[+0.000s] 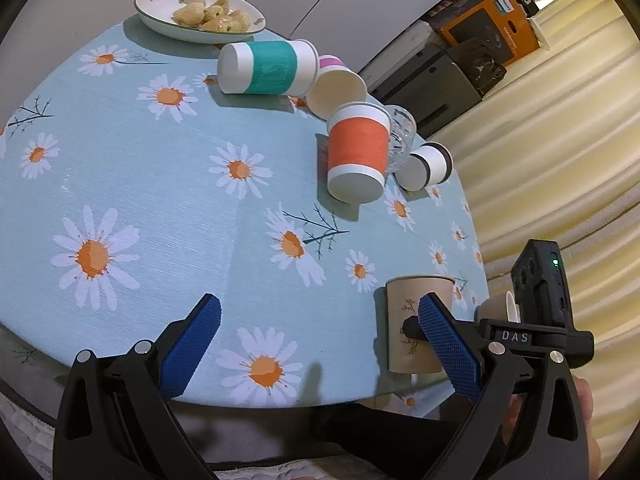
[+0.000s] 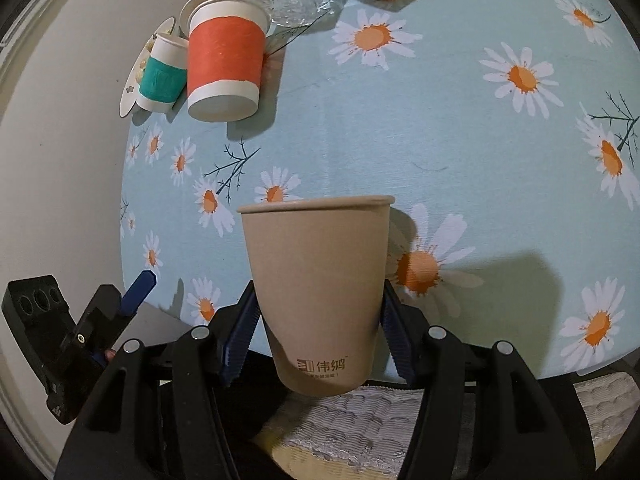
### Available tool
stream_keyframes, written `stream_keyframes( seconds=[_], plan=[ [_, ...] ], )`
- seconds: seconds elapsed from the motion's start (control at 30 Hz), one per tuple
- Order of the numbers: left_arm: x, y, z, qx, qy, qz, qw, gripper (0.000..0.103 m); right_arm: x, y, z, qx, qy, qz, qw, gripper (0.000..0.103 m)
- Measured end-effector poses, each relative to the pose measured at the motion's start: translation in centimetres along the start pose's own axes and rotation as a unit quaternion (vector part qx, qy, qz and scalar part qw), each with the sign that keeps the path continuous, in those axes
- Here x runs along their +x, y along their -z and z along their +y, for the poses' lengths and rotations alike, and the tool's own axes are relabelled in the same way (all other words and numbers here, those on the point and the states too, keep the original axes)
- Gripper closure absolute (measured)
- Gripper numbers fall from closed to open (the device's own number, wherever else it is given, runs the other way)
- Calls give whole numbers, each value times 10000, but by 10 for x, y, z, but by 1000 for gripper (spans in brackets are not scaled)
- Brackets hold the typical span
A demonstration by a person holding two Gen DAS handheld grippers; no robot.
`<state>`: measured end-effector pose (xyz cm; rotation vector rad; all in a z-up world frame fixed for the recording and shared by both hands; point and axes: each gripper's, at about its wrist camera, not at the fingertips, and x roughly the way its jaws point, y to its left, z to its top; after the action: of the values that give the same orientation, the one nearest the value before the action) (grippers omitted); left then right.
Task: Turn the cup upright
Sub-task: 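Lift the tan cup with the right gripper and rotate it upright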
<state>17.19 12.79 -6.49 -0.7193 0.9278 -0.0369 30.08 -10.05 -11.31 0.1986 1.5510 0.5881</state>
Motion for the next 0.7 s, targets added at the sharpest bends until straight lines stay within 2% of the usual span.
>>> stream_keyframes(
  seconds=[0.17, 0.37, 0.6, 0.7],
  plan=[
    [1, 0, 1, 5, -51, 5, 10000, 7, 4, -1, 2, 34, 50, 78, 10000, 32],
    [3, 2, -2, 95, -133, 15, 9999, 7, 3, 0, 2, -45, 154, 85, 9998, 32],
    [6, 2, -5, 224, -238, 51, 9995, 7, -5, 2, 1, -61, 3, 111, 9999, 32],
    [11, 3, -6, 227, -101, 246, 9994, 7, -15, 5, -3, -13, -113, 37, 9999, 32]
  ],
)
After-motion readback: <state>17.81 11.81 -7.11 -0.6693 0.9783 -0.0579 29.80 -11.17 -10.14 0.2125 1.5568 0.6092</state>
